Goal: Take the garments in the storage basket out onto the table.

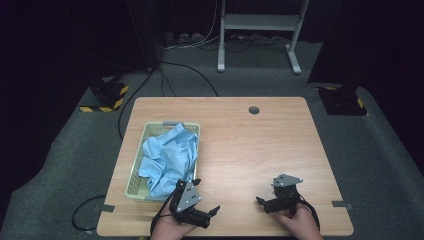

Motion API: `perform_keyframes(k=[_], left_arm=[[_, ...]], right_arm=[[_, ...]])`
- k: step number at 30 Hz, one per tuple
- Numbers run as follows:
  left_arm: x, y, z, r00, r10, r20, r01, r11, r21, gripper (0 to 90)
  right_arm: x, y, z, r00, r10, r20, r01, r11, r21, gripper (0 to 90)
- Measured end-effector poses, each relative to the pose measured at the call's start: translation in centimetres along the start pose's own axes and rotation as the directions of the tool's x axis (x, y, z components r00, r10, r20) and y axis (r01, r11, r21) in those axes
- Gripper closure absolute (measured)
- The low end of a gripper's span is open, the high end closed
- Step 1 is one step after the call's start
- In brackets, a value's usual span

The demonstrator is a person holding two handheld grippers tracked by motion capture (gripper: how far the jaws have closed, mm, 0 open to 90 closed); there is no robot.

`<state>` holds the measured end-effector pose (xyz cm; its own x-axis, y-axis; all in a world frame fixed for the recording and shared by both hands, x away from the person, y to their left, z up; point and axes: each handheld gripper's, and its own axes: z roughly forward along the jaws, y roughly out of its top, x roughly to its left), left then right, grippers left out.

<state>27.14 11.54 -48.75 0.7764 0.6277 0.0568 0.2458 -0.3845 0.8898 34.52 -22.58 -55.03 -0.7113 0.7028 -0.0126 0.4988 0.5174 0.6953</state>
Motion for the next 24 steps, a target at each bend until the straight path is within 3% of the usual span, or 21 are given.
perform_keyframes(k=[24], left_arm=[[1.9, 0.1, -2.7, 0.9961, -0.035, -0.082, 0.031, 0.9986, -0.042, 0.5]], right_arm=[[0.0, 0.0, 0.0, 1.0000, 0.000, 0.000, 0.000, 1.000, 0.000, 0.0]])
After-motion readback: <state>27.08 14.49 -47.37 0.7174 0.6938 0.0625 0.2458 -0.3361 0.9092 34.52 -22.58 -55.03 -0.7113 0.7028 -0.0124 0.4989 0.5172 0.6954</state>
